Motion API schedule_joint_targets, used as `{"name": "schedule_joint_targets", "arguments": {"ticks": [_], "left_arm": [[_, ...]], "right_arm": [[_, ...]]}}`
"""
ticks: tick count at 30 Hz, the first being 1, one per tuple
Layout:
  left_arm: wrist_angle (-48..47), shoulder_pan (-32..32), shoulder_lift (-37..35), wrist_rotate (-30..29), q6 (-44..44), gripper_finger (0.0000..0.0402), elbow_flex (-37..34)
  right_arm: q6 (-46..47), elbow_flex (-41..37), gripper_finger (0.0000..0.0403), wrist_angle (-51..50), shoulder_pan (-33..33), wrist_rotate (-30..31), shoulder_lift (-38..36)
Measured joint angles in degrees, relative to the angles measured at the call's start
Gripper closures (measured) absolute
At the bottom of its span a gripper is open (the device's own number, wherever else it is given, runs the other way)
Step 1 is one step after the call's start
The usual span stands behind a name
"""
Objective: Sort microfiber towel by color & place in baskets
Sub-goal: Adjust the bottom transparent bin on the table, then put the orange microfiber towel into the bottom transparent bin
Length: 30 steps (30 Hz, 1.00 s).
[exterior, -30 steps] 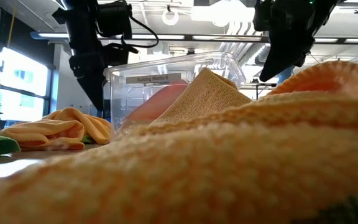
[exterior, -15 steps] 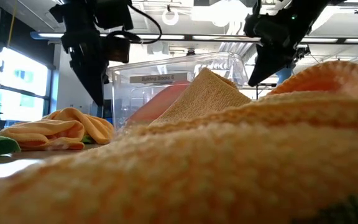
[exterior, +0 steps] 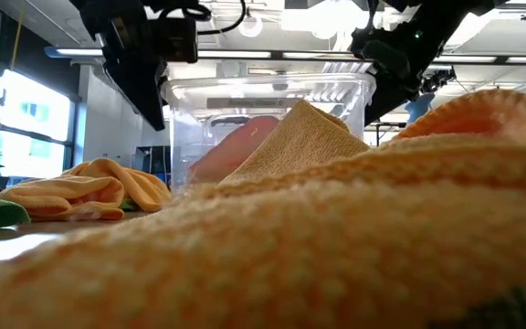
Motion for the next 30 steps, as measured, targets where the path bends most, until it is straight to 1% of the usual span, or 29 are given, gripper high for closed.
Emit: {"name": "schedule_joint_targets", "arguments": {"ticks": [7, 12, 18, 20, 24, 28, 30], "left_arm": [[1.6, -0.8, 0.0, 0.0, 0.0, 0.0401, 0.6], [1.0, -0.7, 0.0, -1.1, -0.2, 0.0401, 0.6], [0.3, -0.7, 0.0, -1.8, -2.6, 0.0401, 0.6], [-1.1, -0.7, 0.0, -2.1, -2.9, 0.0401, 0.6], [-5.5, -0.7, 0.0, -4.7, -3.0, 0.0401, 0.7], [-6.9, -0.7, 0.0, -4.9, -3.0, 0.0401, 0.7], [-7.6, -0.7, 0.0, -6.0, -3.0, 0.0401, 0.7]], "right_arm": [[-1.3, 0.0, 0.0403, 0.4, -1.3, -0.5, 0.0], [0.6, 0.0, 0.0403, 0.2, -1.4, -2.2, 0.0], [1.7, 0.0, 0.0403, -1.2, -1.4, -2.6, 0.0], [2.2, 0.0, 0.0403, -1.6, -1.4, -2.7, 0.0], [2.2, 0.0, 0.0403, -2.2, -1.4, -2.7, 0.0], [2.5, 0.0, 0.0403, -2.3, -1.4, -2.8, 0.0], [2.6, 0.0, 0.0403, -2.7, -1.4, -3.1, 0.0]]}}
